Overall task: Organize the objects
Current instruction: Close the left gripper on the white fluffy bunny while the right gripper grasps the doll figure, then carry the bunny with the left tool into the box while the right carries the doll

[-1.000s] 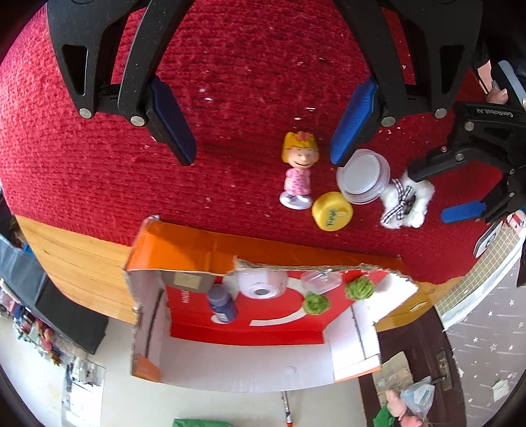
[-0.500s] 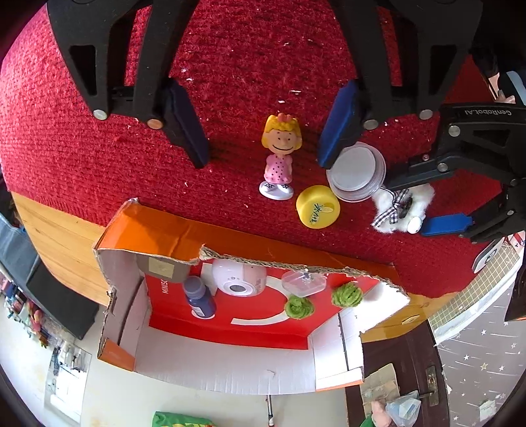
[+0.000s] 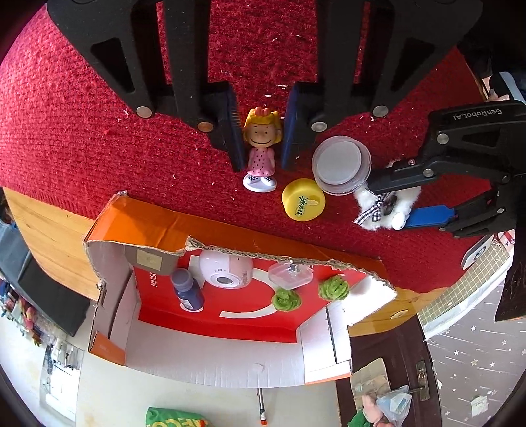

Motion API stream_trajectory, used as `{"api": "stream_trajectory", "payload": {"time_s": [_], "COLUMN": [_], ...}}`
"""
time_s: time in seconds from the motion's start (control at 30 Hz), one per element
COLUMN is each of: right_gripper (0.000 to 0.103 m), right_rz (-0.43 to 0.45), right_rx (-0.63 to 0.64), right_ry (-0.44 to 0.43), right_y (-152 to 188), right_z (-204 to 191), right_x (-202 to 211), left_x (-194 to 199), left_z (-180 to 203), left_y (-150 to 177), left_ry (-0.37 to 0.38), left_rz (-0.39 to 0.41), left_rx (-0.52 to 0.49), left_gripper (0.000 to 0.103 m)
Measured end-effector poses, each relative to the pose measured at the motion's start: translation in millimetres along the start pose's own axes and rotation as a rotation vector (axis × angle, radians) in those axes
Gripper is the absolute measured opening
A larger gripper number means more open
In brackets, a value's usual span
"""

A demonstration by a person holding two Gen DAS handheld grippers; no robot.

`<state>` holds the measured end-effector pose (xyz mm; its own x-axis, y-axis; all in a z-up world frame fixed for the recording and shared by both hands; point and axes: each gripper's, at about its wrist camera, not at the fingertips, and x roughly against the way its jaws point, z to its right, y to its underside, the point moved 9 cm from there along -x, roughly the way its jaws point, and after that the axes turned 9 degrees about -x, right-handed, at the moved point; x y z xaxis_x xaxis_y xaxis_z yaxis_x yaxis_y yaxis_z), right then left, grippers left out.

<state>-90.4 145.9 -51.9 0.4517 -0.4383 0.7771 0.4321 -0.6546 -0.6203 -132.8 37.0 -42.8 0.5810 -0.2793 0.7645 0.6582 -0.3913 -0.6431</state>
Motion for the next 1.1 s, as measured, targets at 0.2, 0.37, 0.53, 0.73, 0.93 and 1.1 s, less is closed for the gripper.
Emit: {"api": "stream_trajectory", "payload": {"time_s": [0.2,0.37,0.53,0.73,0.93,1.1], "right_gripper": [0.021,0.021,0.021,0.021,0.021,0.021], "right_rz": [0.027,0.038,0.036,0.038,0.055,0.081], "right_rx": [-0.004,-0.008,-0.013,-0.017,-0.046,-0.047], "right_ry": [-0.008,-0.011,-0.014,-0.02,-0.06,-0.091], "right_y": [-5.3,-9.2,-9.0,-8.9,-17.7,-40.7], "right_z": [-2.1,-2.6,-3.1,-4.0,-5.9,-10.2], "right_x": [9.4,12.5,13.1,15.0,25.5,39.3], "left_x": [11.1,15.9,17.4,22.9,38.4,47.6], "left_z": [-1.6,-2.7,-3.2,-3.2,-5.3,-12.5], "left_y": [-4.7,-7.2,-6.6,-8.8,-21.1,-48.3], "left_ry": [-0.004,-0.008,-0.011,-0.009,-0.017,-0.012], "left_rz": [0.03,0.042,0.045,0.058,0.082,0.108], "left_rx": [0.005,0.006,0.008,0.009,0.004,0.002], "left_gripper": [0.056,0.056,0.056,0.056,0.056,0.056]}}
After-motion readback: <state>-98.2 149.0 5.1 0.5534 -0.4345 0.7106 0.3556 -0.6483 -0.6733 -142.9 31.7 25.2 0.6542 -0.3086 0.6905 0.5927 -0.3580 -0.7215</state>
